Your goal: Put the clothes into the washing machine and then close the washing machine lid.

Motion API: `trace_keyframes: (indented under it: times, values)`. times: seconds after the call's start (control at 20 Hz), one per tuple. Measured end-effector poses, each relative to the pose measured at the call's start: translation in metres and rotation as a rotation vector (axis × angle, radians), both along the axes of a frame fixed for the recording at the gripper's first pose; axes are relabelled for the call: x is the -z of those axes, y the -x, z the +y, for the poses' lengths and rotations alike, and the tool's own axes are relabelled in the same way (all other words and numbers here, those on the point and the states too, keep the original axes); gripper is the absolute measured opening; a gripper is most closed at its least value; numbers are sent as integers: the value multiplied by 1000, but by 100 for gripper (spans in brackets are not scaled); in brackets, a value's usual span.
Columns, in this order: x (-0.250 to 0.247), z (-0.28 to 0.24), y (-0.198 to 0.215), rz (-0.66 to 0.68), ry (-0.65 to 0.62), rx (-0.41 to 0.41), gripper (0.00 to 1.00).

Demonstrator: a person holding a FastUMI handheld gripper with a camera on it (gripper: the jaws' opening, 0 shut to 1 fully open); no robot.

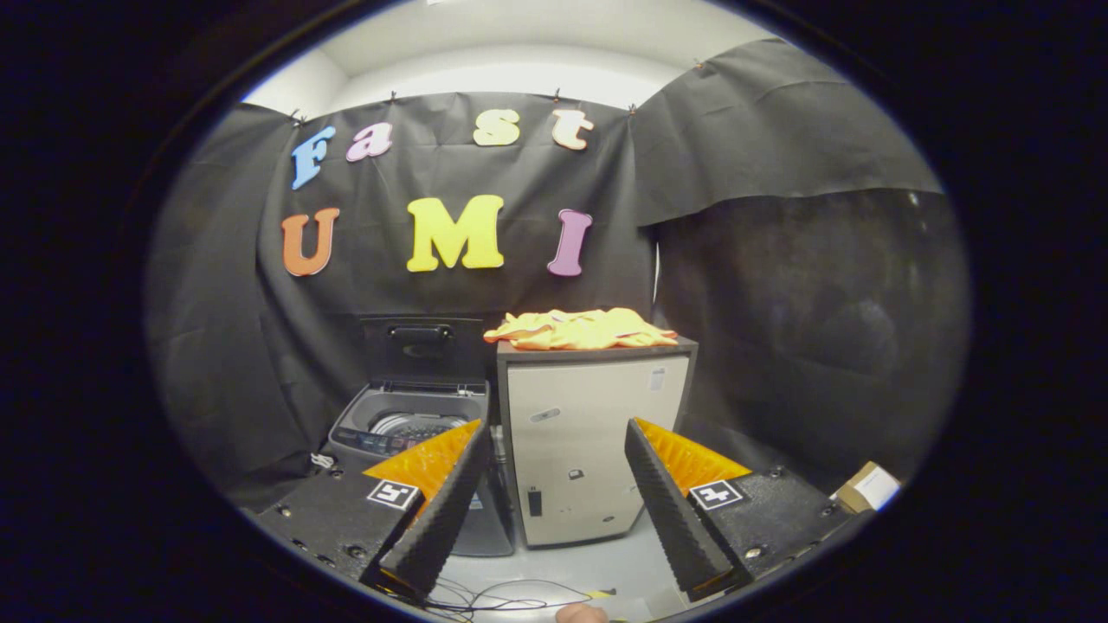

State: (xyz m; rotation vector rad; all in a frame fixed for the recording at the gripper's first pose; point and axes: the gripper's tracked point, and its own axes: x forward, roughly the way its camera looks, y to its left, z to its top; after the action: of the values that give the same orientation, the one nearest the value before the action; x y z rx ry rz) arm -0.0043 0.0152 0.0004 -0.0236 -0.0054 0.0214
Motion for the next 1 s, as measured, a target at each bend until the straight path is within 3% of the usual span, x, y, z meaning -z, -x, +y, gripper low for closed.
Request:
trace_keyframes:
  times: [0.45, 1.0]
  values:
    - [-36, 1, -30, 16, -18, -14, 99]
    - [-124, -24, -123, 38, 83, 2, 99]
